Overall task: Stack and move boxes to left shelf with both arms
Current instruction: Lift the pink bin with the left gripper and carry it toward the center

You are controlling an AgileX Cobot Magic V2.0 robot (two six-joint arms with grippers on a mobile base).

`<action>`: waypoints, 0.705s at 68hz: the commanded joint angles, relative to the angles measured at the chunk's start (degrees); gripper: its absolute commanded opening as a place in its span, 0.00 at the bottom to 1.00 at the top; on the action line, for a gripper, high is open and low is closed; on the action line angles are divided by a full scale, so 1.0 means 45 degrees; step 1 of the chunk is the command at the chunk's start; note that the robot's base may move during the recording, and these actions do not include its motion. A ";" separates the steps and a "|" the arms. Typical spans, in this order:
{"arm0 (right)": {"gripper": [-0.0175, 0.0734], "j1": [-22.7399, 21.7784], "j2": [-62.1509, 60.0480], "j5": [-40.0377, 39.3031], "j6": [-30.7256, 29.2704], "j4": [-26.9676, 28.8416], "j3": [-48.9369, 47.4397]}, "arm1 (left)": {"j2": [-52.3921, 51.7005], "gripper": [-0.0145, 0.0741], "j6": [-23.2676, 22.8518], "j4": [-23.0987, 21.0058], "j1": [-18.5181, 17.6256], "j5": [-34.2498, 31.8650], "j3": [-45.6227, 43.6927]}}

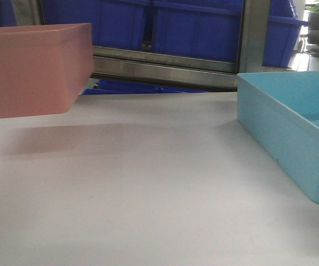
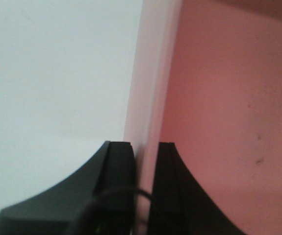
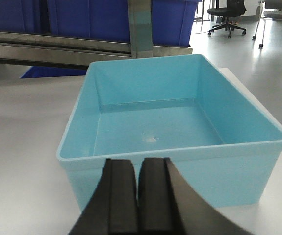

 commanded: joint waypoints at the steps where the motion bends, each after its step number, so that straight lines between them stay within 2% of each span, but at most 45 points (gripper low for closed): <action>1: 0.25 0.0015 -0.0277 -0.1150 -0.0117 0.0004 -0.0237 | -0.1466 0.16 -0.0687 -0.0749 -0.0688 -0.0980 0.0886; 12: 0.25 0.0015 -0.0277 -0.1150 -0.0117 0.0004 -0.0237 | -0.3081 0.16 -0.0712 -0.0749 -0.2129 -0.2849 0.3585; 29: 0.25 0.0015 -0.0277 -0.1150 -0.0117 0.0004 -0.0237 | -0.3967 0.16 -0.0764 -0.0743 -0.4237 -0.4450 0.5270; 40: 0.25 0.0015 -0.0277 -0.1150 -0.0117 0.0004 -0.0237 | -0.3967 0.16 -0.2514 -0.0717 -0.5150 -0.6125 0.6194; 48: 0.25 0.0015 -0.0277 -0.1150 -0.0117 0.0004 -0.0237 | -0.3967 0.16 -0.3033 -0.0717 -0.5782 -0.7051 0.6860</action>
